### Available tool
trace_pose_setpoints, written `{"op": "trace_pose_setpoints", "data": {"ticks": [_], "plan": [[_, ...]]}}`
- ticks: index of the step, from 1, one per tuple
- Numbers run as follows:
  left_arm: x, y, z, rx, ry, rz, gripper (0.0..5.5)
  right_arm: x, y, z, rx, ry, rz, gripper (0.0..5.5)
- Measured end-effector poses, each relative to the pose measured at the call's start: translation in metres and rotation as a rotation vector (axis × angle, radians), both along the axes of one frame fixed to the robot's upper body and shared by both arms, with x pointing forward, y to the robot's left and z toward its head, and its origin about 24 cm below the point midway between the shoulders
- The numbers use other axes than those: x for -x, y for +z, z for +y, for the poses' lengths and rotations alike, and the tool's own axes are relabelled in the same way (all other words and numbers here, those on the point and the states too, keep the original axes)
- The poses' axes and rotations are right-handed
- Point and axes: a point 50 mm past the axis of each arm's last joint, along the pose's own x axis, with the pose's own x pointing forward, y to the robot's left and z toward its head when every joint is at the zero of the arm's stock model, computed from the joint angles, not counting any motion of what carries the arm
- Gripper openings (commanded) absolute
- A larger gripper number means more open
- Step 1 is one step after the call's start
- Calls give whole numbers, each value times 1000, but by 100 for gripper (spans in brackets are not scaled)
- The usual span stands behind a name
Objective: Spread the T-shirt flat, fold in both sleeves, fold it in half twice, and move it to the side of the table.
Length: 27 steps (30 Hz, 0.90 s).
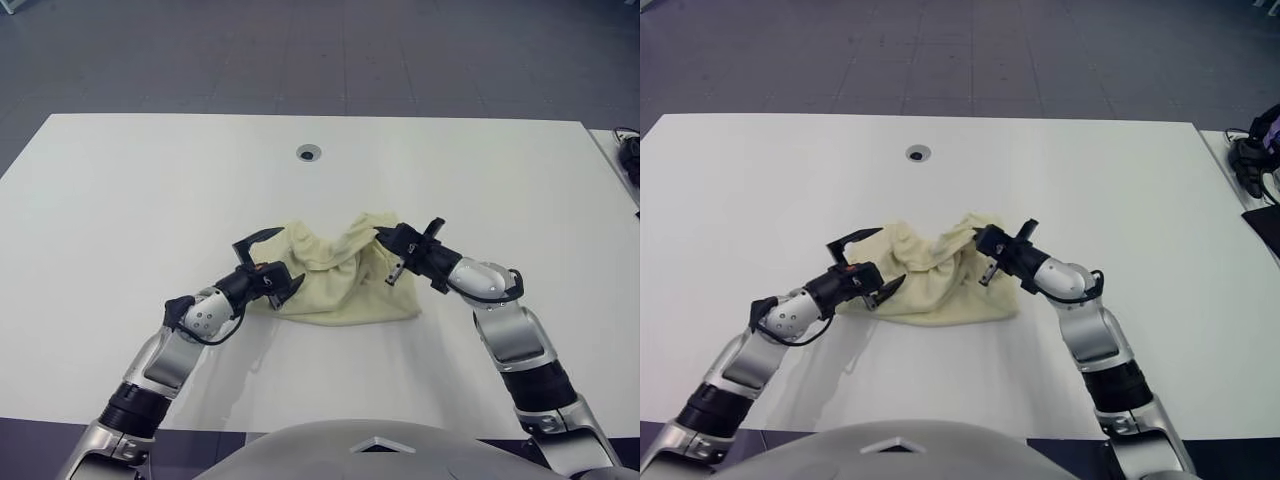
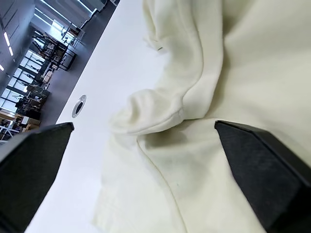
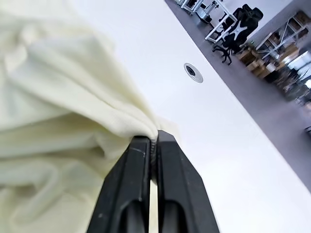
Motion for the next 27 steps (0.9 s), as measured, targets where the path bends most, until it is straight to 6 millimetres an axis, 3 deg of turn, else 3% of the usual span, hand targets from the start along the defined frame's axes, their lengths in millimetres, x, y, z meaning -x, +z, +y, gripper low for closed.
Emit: {"op": "trace_pose_setpoints", "data": {"ticks": [8, 15, 22, 27], "plan": [[-20, 8, -1, -55, -74, 11, 540, -9, 8, 6, -191, -58, 85, 1], [-30, 10, 0, -77, -80, 16, 540, -11, 8, -11, 94, -31, -69, 120], [-38, 12, 1, -85, -74, 9, 540, -13, 1, -4, 150, 4, -131, 7], [-44, 18, -3, -86, -90, -8, 540, -23, 16, 1, -6, -54, -141, 1]]}}
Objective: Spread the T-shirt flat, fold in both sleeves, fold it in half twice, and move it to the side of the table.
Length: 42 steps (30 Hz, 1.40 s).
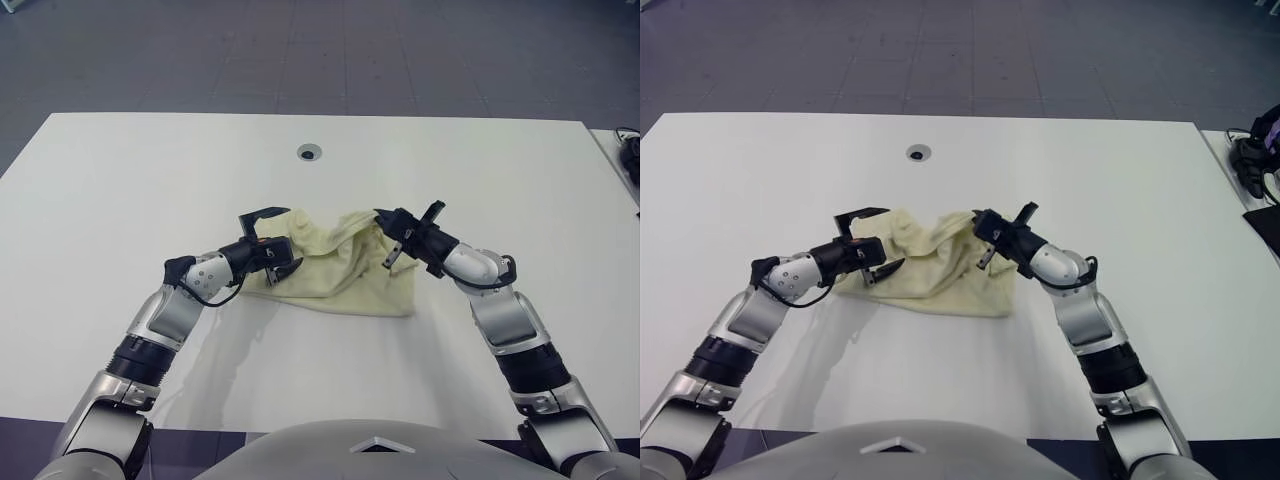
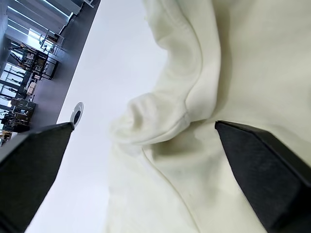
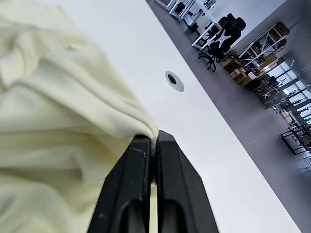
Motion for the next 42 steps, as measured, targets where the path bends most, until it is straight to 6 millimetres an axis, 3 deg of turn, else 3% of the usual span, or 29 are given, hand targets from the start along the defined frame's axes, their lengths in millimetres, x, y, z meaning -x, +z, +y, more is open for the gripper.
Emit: {"op": "trace_pose_setpoints", "data": {"ticks": [9, 17, 28, 33, 42], "plan": [[-6, 8, -3, -7, -18, -6, 540, -13, 6, 7, -319, -90, 176, 1], [-16, 15, -11, 39, -47, 17, 540, -15, 8, 8, -322, -91, 184, 1], [-19, 9, -11, -85, -186, 72, 540, -13, 7, 10, -315, -82, 187, 1], [-30, 13, -11, -106, -172, 52, 452, -11, 4, 10, -310, -86, 199, 0], [-29, 1, -9, -138, -185, 79, 313, -10, 3, 11, -306, -82, 201, 0]]}}
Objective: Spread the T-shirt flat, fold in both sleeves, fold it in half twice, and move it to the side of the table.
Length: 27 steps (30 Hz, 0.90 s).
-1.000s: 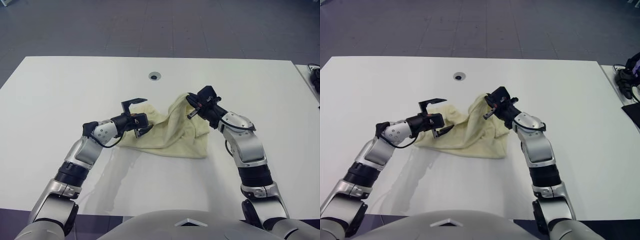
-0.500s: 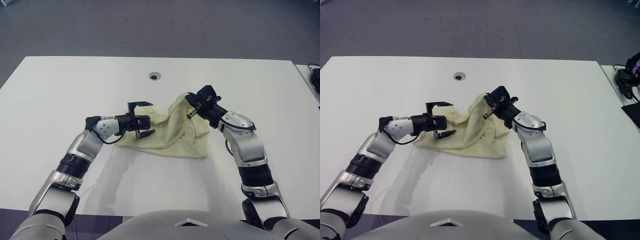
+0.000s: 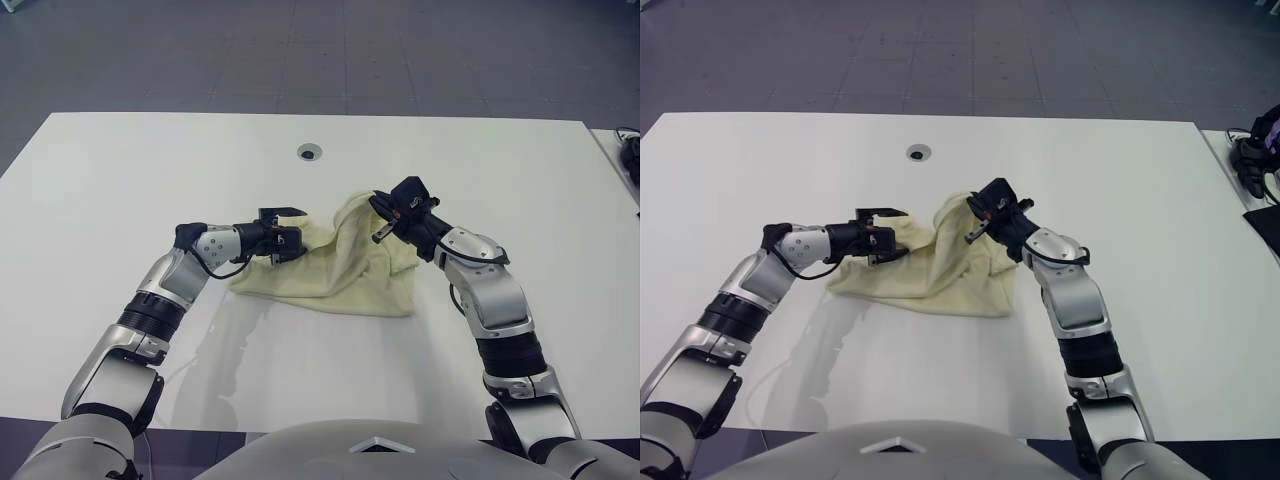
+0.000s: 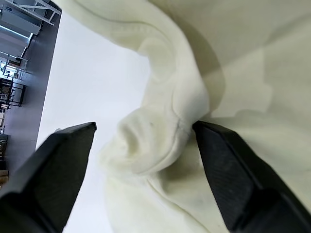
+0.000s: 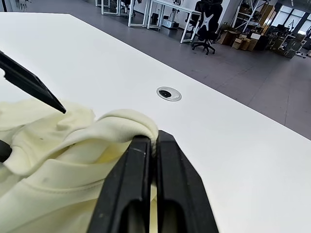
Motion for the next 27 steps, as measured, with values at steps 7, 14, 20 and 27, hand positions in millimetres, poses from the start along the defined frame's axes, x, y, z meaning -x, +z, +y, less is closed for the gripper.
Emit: {"op": "trace_pose_setpoints", "data": {"ticks": [7, 14, 20, 27], "plan": [[0, -5, -1, -28, -33, 40, 188, 0, 0, 0, 3, 0, 0, 0], [1, -7, -2, -36, -41, 51, 85, 1, -1, 1, 17, 9, 2, 0], [-4, 0, 2, -11, -7, 51, 2, 0, -1, -5, 40, -3, -1, 0], [-46, 68, 1, 245, 126, -2, 2, -19, 40, -13, 22, -11, -133, 0]]}}
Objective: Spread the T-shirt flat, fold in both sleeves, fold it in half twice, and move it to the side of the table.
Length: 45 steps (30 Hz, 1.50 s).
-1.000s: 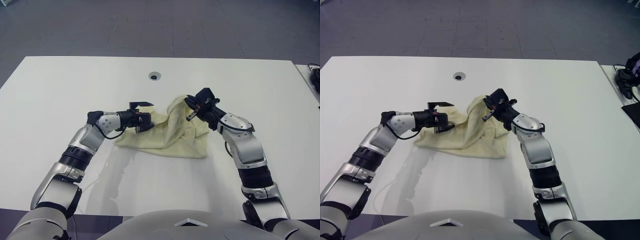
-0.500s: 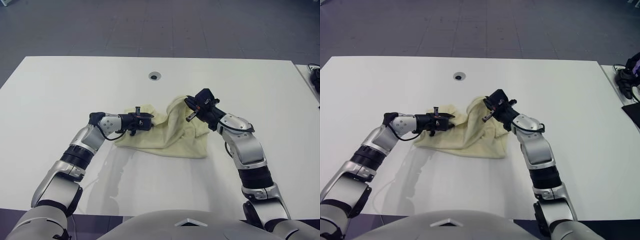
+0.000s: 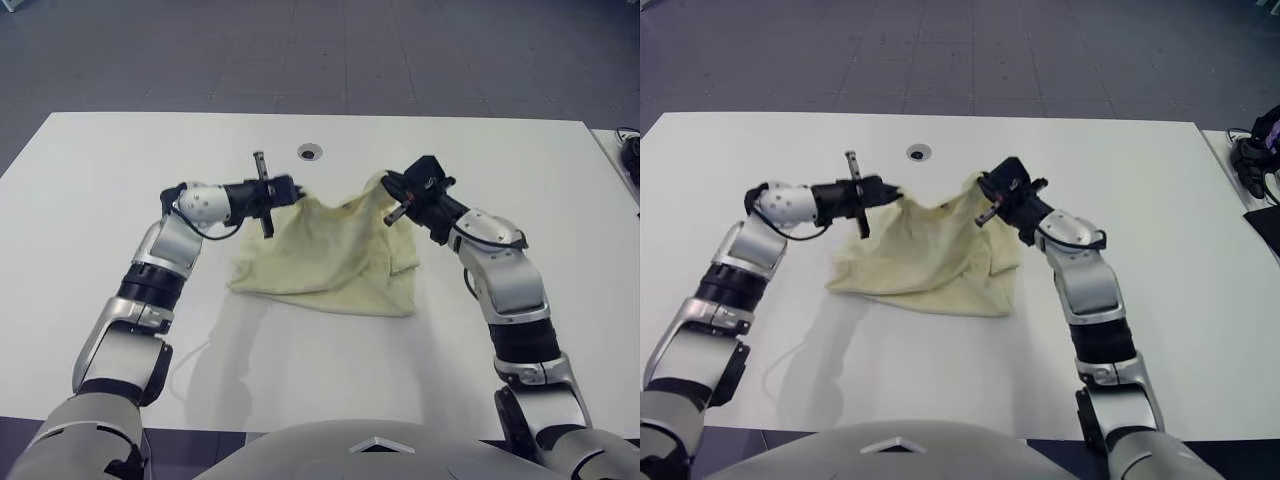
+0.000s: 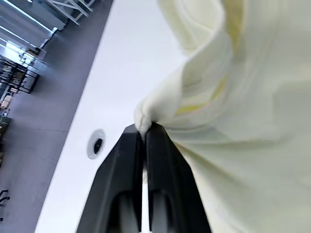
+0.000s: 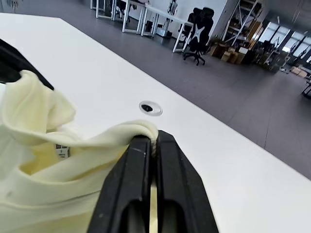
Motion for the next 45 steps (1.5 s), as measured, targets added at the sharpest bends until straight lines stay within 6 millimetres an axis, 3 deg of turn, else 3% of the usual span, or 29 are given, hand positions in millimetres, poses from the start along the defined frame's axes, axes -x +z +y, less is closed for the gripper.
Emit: {"op": "trace_pose_setpoints", "data": {"ticks": [8, 11, 13, 17, 21, 24, 29, 31, 34, 38, 42, 45], "plan": [[-45, 17, 15, -76, 224, -33, 2, -59, 13, -21, 196, -77, -82, 0], [-58, 28, 10, -101, 272, -76, 2, -83, 19, -24, 275, -107, -117, 0], [-65, 38, 4, -126, 305, -113, 2, -96, 29, -26, 319, -135, -143, 0], [-79, 79, -16, -146, 372, -256, 2, -115, 70, -23, 374, -214, -256, 0], [-83, 122, -24, -143, 431, -425, 2, -121, 119, -14, 380, -282, -427, 0], [-83, 132, -23, -153, 449, -484, 2, -121, 141, -10, 375, -313, -504, 0], [-80, 128, -18, -212, 370, -503, 2, -118, 145, -19, 480, -282, -539, 0], [-75, 113, -13, -240, 267, -477, 2, -114, 136, -31, 554, -217, -523, 0], [-65, 74, -3, -261, 143, -385, 2, -102, 97, -60, 660, -164, -384, 0], [-47, 41, -7, -220, 41, -330, 2, -80, 52, -66, 701, -88, -240, 0], [-5, -17, 5, -201, -21, -185, 2, -37, -9, -68, 691, 30, -21, 0], [38, -58, 12, -213, -66, -43, 2, 4, -48, -66, 671, 128, 148, 0]]}}
